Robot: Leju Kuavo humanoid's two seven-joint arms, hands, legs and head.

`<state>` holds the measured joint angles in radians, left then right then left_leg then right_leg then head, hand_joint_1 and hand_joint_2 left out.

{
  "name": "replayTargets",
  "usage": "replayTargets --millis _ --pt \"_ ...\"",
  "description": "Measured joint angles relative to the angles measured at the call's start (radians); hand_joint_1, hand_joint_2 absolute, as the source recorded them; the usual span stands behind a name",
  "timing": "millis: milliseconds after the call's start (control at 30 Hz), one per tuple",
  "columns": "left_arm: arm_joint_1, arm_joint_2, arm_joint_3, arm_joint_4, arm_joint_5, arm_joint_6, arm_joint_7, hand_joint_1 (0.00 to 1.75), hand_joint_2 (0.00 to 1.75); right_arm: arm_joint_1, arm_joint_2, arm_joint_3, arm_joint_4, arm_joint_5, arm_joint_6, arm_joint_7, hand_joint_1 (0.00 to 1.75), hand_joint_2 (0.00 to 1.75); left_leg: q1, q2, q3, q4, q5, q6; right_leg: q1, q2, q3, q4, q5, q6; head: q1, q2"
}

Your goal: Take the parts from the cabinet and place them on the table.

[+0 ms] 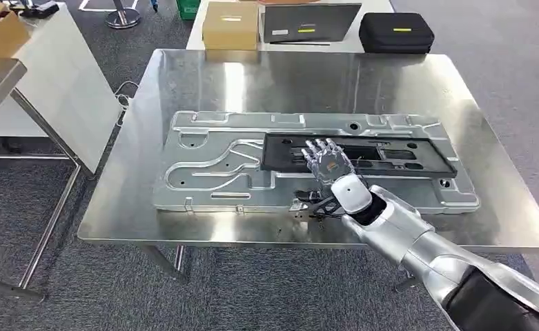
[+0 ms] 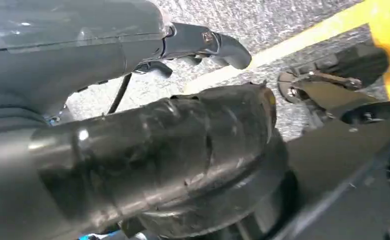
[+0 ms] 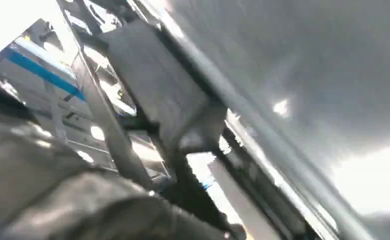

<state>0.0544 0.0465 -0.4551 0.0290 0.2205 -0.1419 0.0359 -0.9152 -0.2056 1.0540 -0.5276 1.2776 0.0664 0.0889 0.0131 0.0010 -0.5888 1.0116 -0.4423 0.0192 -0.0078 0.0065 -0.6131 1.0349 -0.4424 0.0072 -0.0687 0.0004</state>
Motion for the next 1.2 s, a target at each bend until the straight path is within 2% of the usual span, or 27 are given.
replayTargets --millis 33,100,133,167,200,233,300,333,367,467,500,533,567,633,667,700,733,800,833,867,967,1000,1033,1067,1133,1167,1200 --pt "0.000 -0.002 -0.001 0.000 0.003 0.001 0.000 0.00 0.00 0.000 -0.004 -0.004 -0.008 0.004 -0.002 0.002 0.00 0.00 0.001 0.000 0.001 -0.002 0.001 0.002 -0.004 -0.001 -0.012 0.026 -0.022 0.002 0.001 0.000" --pt "-0.001 -0.004 -0.001 0.000 0.020 0.008 0.002 0.00 0.00 0.000 -0.011 -0.015 -0.068 0.028 -0.016 0.016 0.00 0.00 -0.001 0.001 -0.002 -0.001 0.002 0.010 -0.004 -0.002 -0.082 0.183 -0.106 0.006 0.001 0.000" --pt "-0.001 -0.005 -0.001 0.000 0.024 0.010 0.003 0.00 0.00 0.002 -0.016 -0.020 -0.101 0.039 -0.014 0.025 0.00 0.00 -0.003 0.002 -0.003 0.000 0.002 0.010 -0.005 -0.002 -0.119 0.262 -0.135 0.007 0.000 0.000" --pt "-0.001 -0.005 -0.001 0.000 0.029 0.012 0.005 0.00 0.00 0.005 -0.021 -0.023 -0.133 0.043 -0.006 0.031 0.00 0.00 -0.004 0.002 -0.002 0.000 0.001 0.011 -0.005 -0.002 -0.140 0.306 -0.140 0.007 0.000 0.000" --pt "-0.001 -0.006 -0.001 0.000 0.032 0.013 0.005 0.00 0.00 0.010 -0.026 -0.024 -0.160 0.047 0.002 0.035 0.00 0.00 -0.004 0.002 -0.002 0.001 0.001 0.011 -0.005 -0.002 -0.139 0.302 -0.124 0.006 0.001 0.000" --pt "0.000 -0.008 -0.001 0.000 0.033 0.014 0.005 0.00 0.00 0.013 -0.033 -0.026 -0.184 0.049 0.006 0.036 0.00 0.00 -0.004 0.001 -0.001 0.003 -0.001 0.012 -0.005 -0.002 -0.117 0.254 -0.088 0.004 0.001 0.000" --pt "0.001 -0.014 -0.002 0.000 0.035 0.014 0.005 0.00 0.00 0.013 -0.040 -0.033 -0.226 0.053 0.006 0.039 0.00 0.00 -0.004 -0.001 0.001 0.007 -0.005 0.009 -0.004 -0.003 -0.029 0.072 0.002 -0.008 0.001 0.000" --pt "0.002 -0.017 -0.002 0.000 0.037 0.014 0.005 0.00 0.00 0.014 -0.047 -0.039 -0.245 0.058 0.005 0.041 0.00 0.00 -0.004 0.000 -0.001 0.008 -0.007 0.006 -0.001 -0.004 -0.007 0.024 -0.003 -0.014 0.000 0.000" --pt "0.000 -0.017 -0.002 0.000 0.040 0.014 0.005 0.00 0.00 0.013 -0.048 -0.045 -0.264 0.062 0.005 0.043 0.00 0.00 -0.010 -0.001 -0.006 0.014 -0.008 0.002 0.005 -0.004 -0.003 0.002 -0.006 -0.014 0.000 0.000" --pt "0.005 -0.019 -0.005 0.000 0.052 0.018 0.005 0.00 0.00 0.024 -0.059 -0.062 -0.318 0.081 0.002 0.057 0.00 0.00 -0.006 -0.001 -0.006 0.007 -0.003 -0.011 0.008 -0.001 -0.003 0.005 -0.003 -0.021 0.000 0.000" --pt "0.005 -0.018 -0.009 0.000 0.053 0.020 0.005 0.00 0.00 0.026 -0.063 -0.071 -0.338 0.087 0.000 0.059 0.00 0.00 -0.008 0.000 -0.011 0.011 -0.012 -0.016 -0.005 -0.002 0.004 -0.007 0.004 -0.030 0.000 0.000" --pt "0.007 -0.018 -0.013 0.000 0.054 0.021 0.006 0.00 0.00 0.027 -0.066 -0.079 -0.354 0.092 0.000 0.062 0.00 0.00 -0.005 -0.001 -0.017 0.036 -0.032 -0.019 -0.003 -0.002 0.008 -0.011 0.005 -0.034 0.000 0.000" --pt "0.007 -0.018 -0.015 0.000 0.055 0.022 0.006 0.00 0.00 0.027 -0.068 -0.085 -0.366 0.095 0.000 0.066 0.00 0.00 -0.004 -0.001 -0.041 0.093 -0.067 -0.021 -0.003 -0.003 0.008 -0.011 0.005 -0.039 -0.001 0.000" --pt "0.008 -0.019 -0.018 0.000 0.056 0.022 0.006 0.00 0.00 0.030 -0.070 -0.091 -0.385 0.098 0.000 0.068 0.00 0.00 -0.002 -0.001 -0.117 0.257 -0.139 -0.027 0.000 -0.002 0.008 -0.011 0.004 -0.041 0.000 0.000" --pt "0.007 -0.021 -0.018 0.000 0.056 0.022 0.006 0.00 0.00 0.035 -0.071 -0.091 -0.391 0.099 0.000 0.068 0.00 0.00 -0.001 -0.001 -0.143 0.310 -0.152 -0.029 0.002 -0.002 0.008 -0.010 0.004 -0.041 -0.001 0.000" --pt "0.008 -0.021 -0.018 0.000 0.056 0.022 0.006 0.00 0.00 0.041 -0.072 -0.092 -0.398 0.099 0.000 0.068 0.00 0.00 -0.001 -0.001 -0.149 0.317 -0.140 -0.029 0.002 -0.002 0.008 -0.010 0.003 -0.041 0.000 0.000" --pt "0.008 -0.022 -0.018 0.000 0.056 0.022 0.006 0.00 0.00 0.044 -0.073 -0.093 -0.403 0.099 0.000 0.068 0.00 0.00 -0.001 -0.001 -0.130 0.274 -0.108 -0.027 0.003 -0.001 0.009 -0.009 0.003 -0.041 0.000 0.000" --pt "0.008 -0.022 -0.018 0.000 0.056 0.024 0.006 0.00 0.00 0.044 -0.075 -0.097 -0.413 0.099 0.000 0.069 0.00 0.00 -0.001 -0.001 -0.047 0.108 -0.023 -0.021 0.003 0.001 0.012 -0.008 0.001 -0.038 0.000 0.000" --pt "0.008 -0.021 -0.019 0.000 0.056 0.024 0.006 0.00 0.00 0.044 -0.076 -0.099 -0.419 0.100 0.000 0.069 0.00 0.00 -0.002 -0.001 -0.007 0.021 -0.004 -0.014 0.002 0.001 0.013 -0.007 -0.001 -0.034 0.000 0.000" --pt "0.008 -0.022 -0.019 0.000 0.056 0.024 0.006 0.00 0.00 0.043 -0.077 -0.100 -0.422 0.100 0.000 0.069 0.00 0.00 -0.008 0.000 0.005 0.003 -0.013 -0.013 0.010 0.001 0.009 -0.001 -0.003 -0.029 -0.001 0.000" --pt "0.009 -0.022 -0.019 0.000 0.056 0.024 0.006 0.00 0.00 0.046 -0.081 -0.100 -0.427 0.101 -0.001 0.070 0.00 0.00 -0.012 -0.002 0.003 0.006 -0.011 -0.008 0.003 0.001 0.008 -0.006 0.001 -0.016 0.000 0.000" --pt "0.010 -0.022 -0.019 0.000 0.057 0.024 0.007 0.00 0.00 0.046 -0.083 -0.101 -0.431 0.104 -0.003 0.076 0.00 0.00 -0.006 -0.002 0.008 -0.006 -0.005 0.001 0.008 0.002 0.010 -0.006 -0.001 -0.008 0.000 0.000" --pt "0.011 -0.025 -0.019 0.000 0.060 0.024 0.007 0.00 0.00 0.049 -0.088 -0.104 -0.431 0.110 -0.011 0.086 0.00 0.00 -0.003 0.002 0.014 -0.013 0.000 0.006 0.001 0.002 0.005 0.010 -0.015 -0.006 0.000 0.000" --pt "0.010 -0.025 -0.019 0.000 0.063 0.024 0.008 0.00 0.00 0.050 -0.088 -0.108 -0.434 0.116 -0.023 0.101 0.00 0.00 -0.003 0.002 0.015 -0.015 0.001 0.011 0.002 -0.001 -0.017 0.057 -0.050 -0.003 0.001 0.000" --pt "0.009 -0.025 -0.019 0.000 0.074 0.028 0.013 0.00 0.00 0.069 -0.088 -0.125 -0.449 0.130 -0.056 0.142 0.00 0.00 -0.003 0.002 0.014 -0.014 0.000 0.014 -0.001 -0.001 -0.090 0.219 -0.128 0.003 0.000 0.000" --pt "0.009 -0.027 -0.019 0.000 0.076 0.032 0.015 0.00 0.00 0.087 -0.088 -0.133 -0.457 0.137 -0.071 0.156 0.00 0.00 -0.003 0.002 0.014 -0.014 0.000 0.015 -0.002 -0.001 -0.122 0.284 -0.148 0.005 0.001 0.000" --pt "0.009 -0.031 -0.019 0.000 0.086 0.041 0.017 0.00 0.00 0.112 -0.088 -0.153 -0.486 0.150 -0.106 0.176 0.00 0.00 -0.003 0.001 0.015 -0.013 -0.001 0.015 -0.003 -0.001 -0.139 0.314 -0.148 0.007 0.001 0.000"
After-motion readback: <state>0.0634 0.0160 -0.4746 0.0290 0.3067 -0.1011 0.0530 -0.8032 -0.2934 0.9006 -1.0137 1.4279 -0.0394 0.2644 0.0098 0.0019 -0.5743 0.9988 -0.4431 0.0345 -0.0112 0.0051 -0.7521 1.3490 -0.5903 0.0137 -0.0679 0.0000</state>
